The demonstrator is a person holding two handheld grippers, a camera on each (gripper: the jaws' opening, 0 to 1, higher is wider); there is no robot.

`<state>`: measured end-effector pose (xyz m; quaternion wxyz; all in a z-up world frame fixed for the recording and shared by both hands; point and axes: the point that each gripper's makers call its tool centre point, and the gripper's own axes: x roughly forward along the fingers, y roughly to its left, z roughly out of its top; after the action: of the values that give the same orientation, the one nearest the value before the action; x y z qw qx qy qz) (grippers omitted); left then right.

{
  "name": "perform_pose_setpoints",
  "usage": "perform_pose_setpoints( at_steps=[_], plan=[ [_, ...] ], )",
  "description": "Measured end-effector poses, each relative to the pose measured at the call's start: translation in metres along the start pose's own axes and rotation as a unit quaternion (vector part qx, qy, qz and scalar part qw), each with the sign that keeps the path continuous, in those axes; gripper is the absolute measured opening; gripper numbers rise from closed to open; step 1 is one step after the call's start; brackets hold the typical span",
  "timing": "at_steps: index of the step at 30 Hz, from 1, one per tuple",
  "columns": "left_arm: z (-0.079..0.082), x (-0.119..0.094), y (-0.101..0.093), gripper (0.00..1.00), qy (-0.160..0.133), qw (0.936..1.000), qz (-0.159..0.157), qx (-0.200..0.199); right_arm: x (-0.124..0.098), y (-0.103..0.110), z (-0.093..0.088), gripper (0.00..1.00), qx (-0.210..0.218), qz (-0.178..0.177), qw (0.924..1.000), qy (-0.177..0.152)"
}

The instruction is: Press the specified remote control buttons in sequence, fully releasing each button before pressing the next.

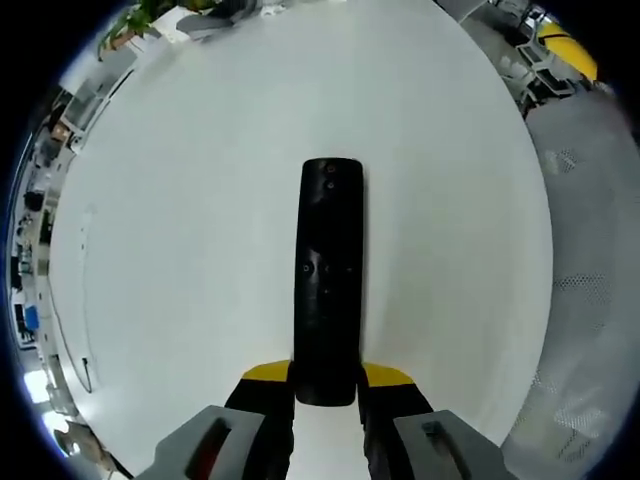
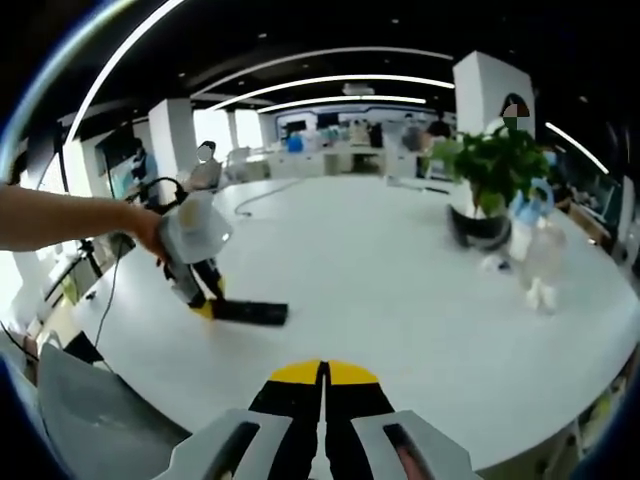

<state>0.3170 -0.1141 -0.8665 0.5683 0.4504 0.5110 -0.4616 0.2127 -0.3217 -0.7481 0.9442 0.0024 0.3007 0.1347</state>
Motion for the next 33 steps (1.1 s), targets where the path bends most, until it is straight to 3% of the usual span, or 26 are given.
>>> perform_pose_setpoints(
  at_steps=[5, 20, 33],
  plan=[
    [-0.001, 0.0, -0.012, 0.24, 0.009, 0.9997, -0.001, 0.024, 0.001, 0.001, -0.001, 0.0, -0.002, 0.001, 1.0, 0.005],
    [-0.004, 0.0, -0.026, 0.24, 0.04, 0.9986, 0.001, 0.035, 0.002, 0.0, -0.003, 0.0, -0.004, -0.001, 1.0, 0.009],
    [-0.008, -0.001, -0.038, 0.24, 0.037, 0.9989, -0.001, 0.03, 0.001, 0.003, -0.002, 0.0, -0.006, 0.005, 0.9999, 0.007]
  ],
)
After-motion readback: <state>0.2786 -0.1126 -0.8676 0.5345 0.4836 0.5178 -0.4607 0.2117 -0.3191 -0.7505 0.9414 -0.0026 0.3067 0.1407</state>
